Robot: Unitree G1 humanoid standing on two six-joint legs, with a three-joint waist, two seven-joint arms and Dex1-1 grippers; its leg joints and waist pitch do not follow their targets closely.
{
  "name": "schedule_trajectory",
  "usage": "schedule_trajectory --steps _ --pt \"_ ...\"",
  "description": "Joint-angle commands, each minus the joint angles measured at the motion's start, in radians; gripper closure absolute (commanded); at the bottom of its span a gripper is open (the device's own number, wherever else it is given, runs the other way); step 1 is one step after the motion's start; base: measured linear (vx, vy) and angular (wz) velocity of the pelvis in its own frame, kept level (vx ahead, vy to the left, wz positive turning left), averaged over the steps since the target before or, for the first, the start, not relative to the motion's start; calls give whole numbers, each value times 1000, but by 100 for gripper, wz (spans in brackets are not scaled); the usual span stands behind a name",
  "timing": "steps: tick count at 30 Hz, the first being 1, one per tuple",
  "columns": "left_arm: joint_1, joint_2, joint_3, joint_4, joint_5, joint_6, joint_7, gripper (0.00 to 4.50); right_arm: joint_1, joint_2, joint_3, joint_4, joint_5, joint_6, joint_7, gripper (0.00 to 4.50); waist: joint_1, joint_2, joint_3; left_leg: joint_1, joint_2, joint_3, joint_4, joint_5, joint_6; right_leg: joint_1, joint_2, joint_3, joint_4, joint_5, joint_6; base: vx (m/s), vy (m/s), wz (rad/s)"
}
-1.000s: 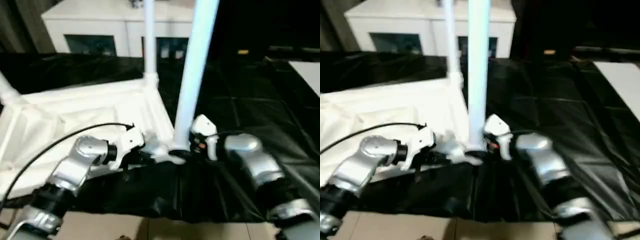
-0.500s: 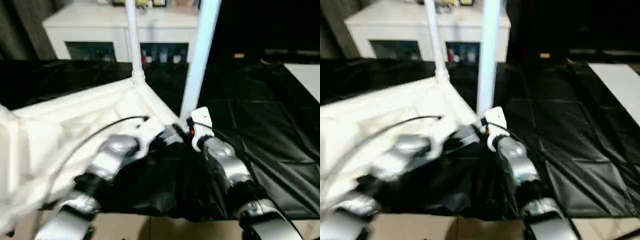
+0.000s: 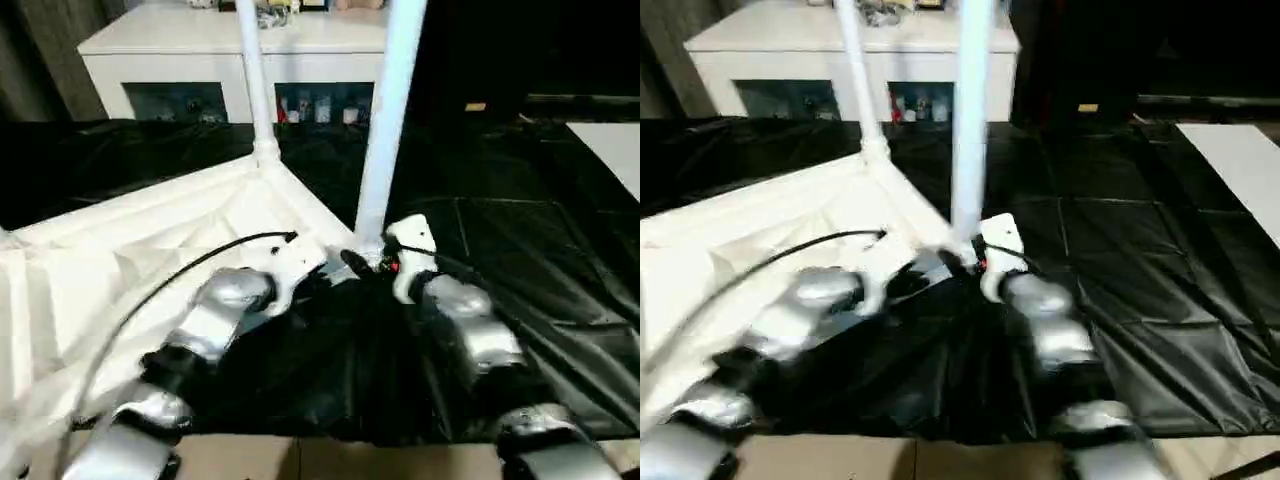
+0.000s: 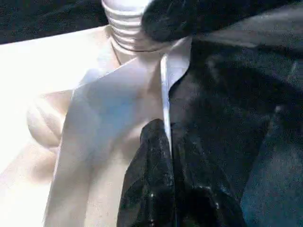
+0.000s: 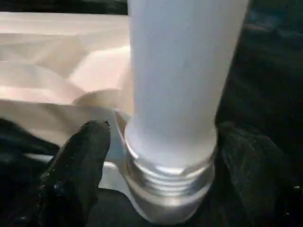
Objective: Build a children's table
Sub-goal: Rotate leg to tighten
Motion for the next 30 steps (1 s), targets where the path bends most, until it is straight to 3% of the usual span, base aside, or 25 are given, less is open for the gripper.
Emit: schedule_trajectory --steps 1,3,5,9,12,14,16,19,20,25,30 --pt "33 14 -24 -35 -21 -56 -75 450 7 -25 41 -53 14 -9 100 65 4 -7 -59 2 60 -34 -75 -175 75 40 -71 50 -73 -137 -225 0 0 0" --pt "55 45 -29 -72 -37 -58 -133 450 19 -70 60 -79 19 -15 182 65 8 -8 -63 3 64 -32 -69 -121 94 44 -66 47 -60 -40 -251 0 0 0" --pt "98 102 -17 -148 -104 -47 -262 450 33 -155 89 -110 32 -25 343 65 14 -7 -66 1 63 -29 -63 -89 120 45 -64 45 -47 41 -282 0 0 0" --pt "115 131 0 -172 -149 -35 -325 450 27 -185 92 -100 46 -16 437 65 22 -7 -71 0 64 -25 -54 -42 155 39 -61 44 -37 111 -306 0 0 0" --pt "123 152 13 -179 -165 -32 -358 450 21 -213 116 -97 42 -4 520 65 29 -7 -65 -1 66 -24 -57 -78 151 35 -62 43 -42 51 -306 0 0 0" --pt "127 163 21 -188 -170 -30 -376 450 10 -219 123 -82 40 -10 537 65 29 -8 -62 1 67 -25 -61 -117 126 36 -63 44 -48 -16 -296 0 0 0" --pt "131 173 22 -200 -179 -20 -392 450 2 -218 122 -70 44 -8 552 93 27 -8 -61 3 67 -26 -65 -145 99 35 -64 45 -52 -62 -286 0 0 0" --pt "131 176 22 -203 -181 -17 -396 450 0 -217 121 -67 46 -6 558 106 26 -8 -60 3 66 -26 -65 -147 90 34 -63 47 -53 -62 -281 0 0 0" --pt "131 176 22 -203 -181 -17 -396 450 0 -217 121 -67 46 -6 558 131 26 -9 -62 2 66 -26 -64 -133 92 35 -63 47 -51 -42 -282 0 0 0" --pt "132 182 21 -204 -180 -7 -412 450 -7 -199 116 -35 45 -12 572 171 25 -9 -65 -1 63 -26 -60 -97 111 37 -62 45 -44 11 -292 0 0 0" --pt "139 179 17 -204 -174 0 -409 450 9 -168 98 -29 53 -20 536 181 23 -12 -64 -2 64 -26 -60 -106 110 38 -63 45 -46 -17 -291 0 0 0"
